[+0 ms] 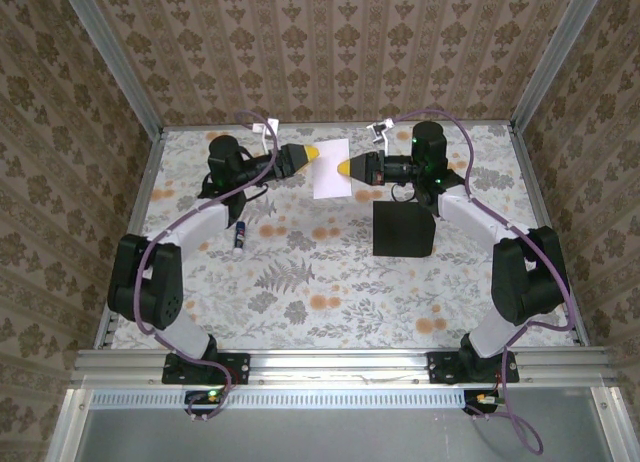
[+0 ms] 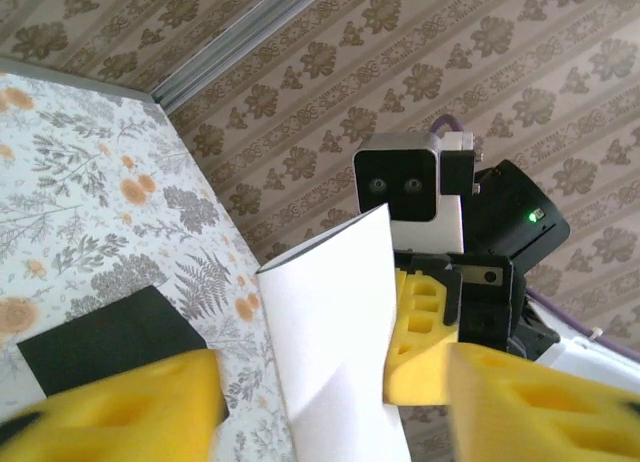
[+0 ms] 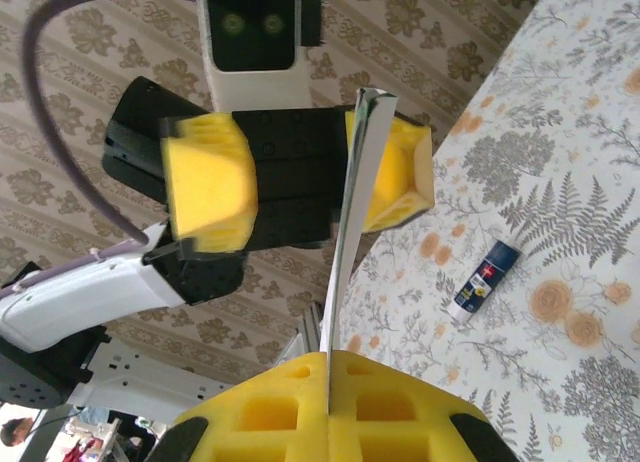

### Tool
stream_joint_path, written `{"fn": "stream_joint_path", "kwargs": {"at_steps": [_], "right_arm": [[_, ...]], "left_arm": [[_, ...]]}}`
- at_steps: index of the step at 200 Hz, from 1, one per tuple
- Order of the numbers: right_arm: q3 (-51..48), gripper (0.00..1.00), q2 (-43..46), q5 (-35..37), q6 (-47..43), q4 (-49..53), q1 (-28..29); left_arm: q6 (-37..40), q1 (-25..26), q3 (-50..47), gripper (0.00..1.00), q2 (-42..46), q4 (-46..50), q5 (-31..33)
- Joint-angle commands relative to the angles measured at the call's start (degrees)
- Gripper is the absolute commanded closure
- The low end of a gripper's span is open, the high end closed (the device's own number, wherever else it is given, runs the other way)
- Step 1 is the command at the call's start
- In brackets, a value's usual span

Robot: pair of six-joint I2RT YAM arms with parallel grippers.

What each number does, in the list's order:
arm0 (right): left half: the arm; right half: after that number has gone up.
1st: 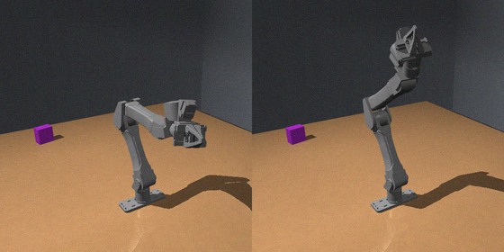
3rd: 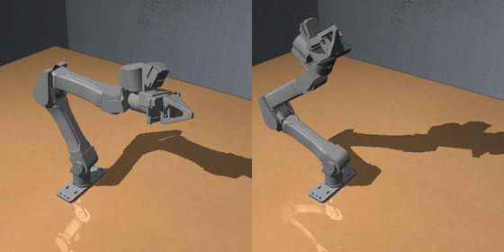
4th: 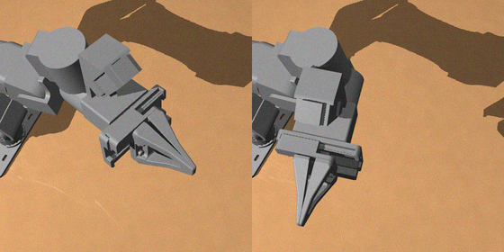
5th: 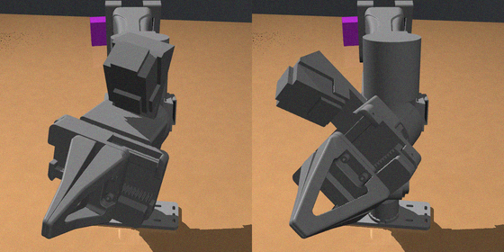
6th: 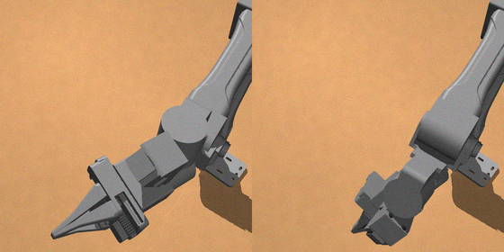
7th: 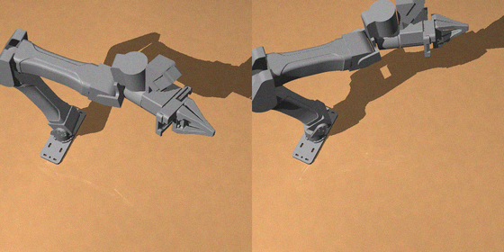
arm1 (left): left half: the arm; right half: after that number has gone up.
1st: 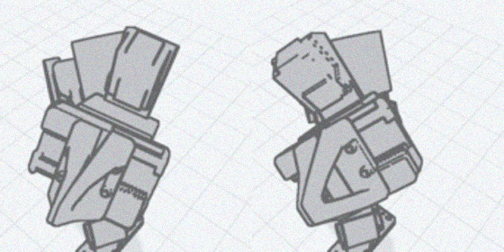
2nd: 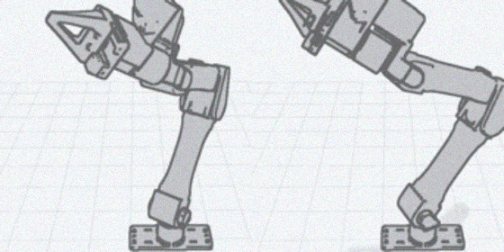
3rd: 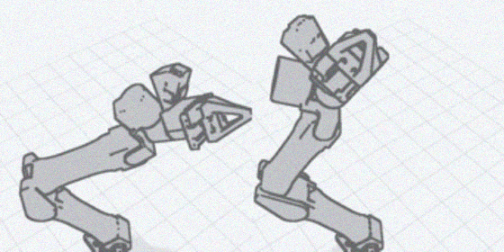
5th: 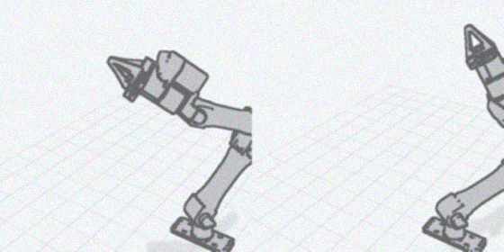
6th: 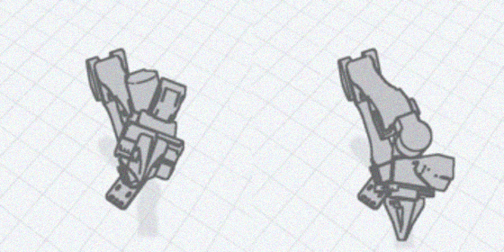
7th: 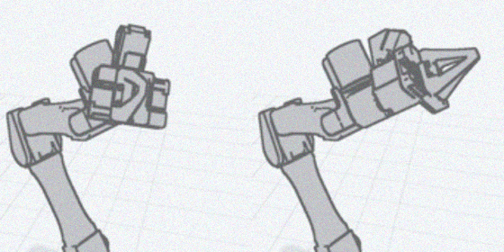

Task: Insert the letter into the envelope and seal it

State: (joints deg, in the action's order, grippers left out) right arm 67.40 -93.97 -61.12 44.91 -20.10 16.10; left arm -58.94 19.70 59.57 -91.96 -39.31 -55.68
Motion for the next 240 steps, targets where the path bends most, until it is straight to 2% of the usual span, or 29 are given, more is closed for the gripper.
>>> {"fn": "stream_joint_path", "kwargs": {"at_steps": [1, 21, 36, 55, 75, 86, 99, 114, 161, 186, 199, 221, 240], "right_arm": [[0.34, 1.0, 0.54, 1.59, -2.72, 4.3, -0.33], [0.54, 1.0, 0.9, 2.67, -3.83, 7.29, -0.61], [0.76, 1.0, 1.2, 3.83, -4.53, 10.08, -0.98], [1.44, 1.0, 1.73, 6.47, -6.28, 16.51, -1.81], [0.91, 1.0, 2.77, 8.28, -8.75, 23.37, -3.57], [-0.25, 1.0, 3.62, 8.4, -9.08, 25.23, -5.19], [-1.4, 1.0, 4.95, 8.84, -10.21, 28.0, -7.44], [-1.02, 1.0, 6.82, 10.98, -13.62, 35.71, -10.11], [3.14, 1.0, 8.85, 17.36, -24.59, 56.65, -18.41], [4.55, 1.0, 7.58, 21.03, -31.59, 63.6, -20.2], [5.88, 1.0, 6.19, 25.15, -34.1, 66.89, -20.31], [6.02, 1.0, 4.69, 28.99, -36.89, 68.26, -20.32], [5.98, 1.0, 3.64, 34.41, -39.1, 69.85, -20.36]], "left_arm": [[5.86, -1.12, 1.0, 0.27, 3.31, 6.54, -0.34], [11.84, -1.67, 2.08, 0.11, 5.29, 15.21, 1.0], [17.07, -1.86, 3.51, 0.06, 6.59, 22.98, 2.7], [27.11, -1.48, 6.81, 0.05, 7.65, 38.22, 8.55], [36.5, 1.17, 10.29, 0.12, 7.82, 52.29, 20.08], [39.52, 3.62, 12.33, 0.17, 6.84, 57.62, 26.76], [41.76, 6.04, 14.71, 0.18, 4.76, 61.59, 31.16], [41.1, 9.46, 16.64, 0.22, 1.7, 63.17, 34.45], [36.85, 14.33, 20.77, 0.36, -7.38, 58.9, 35.08], [35.46, 17.42, 25.61, 0.51, -13.31, 57.15, 34.87], [34.82, 18.7, 28.1, 0.61, -16.52, 56.47, 34.24], [33.41, 20.25, 31.89, 0.8, -21.36, 54.98, 33.72], [32.67, 21.19, 34.73, 0.9, -24.93, 54.94, 32.88]]}}
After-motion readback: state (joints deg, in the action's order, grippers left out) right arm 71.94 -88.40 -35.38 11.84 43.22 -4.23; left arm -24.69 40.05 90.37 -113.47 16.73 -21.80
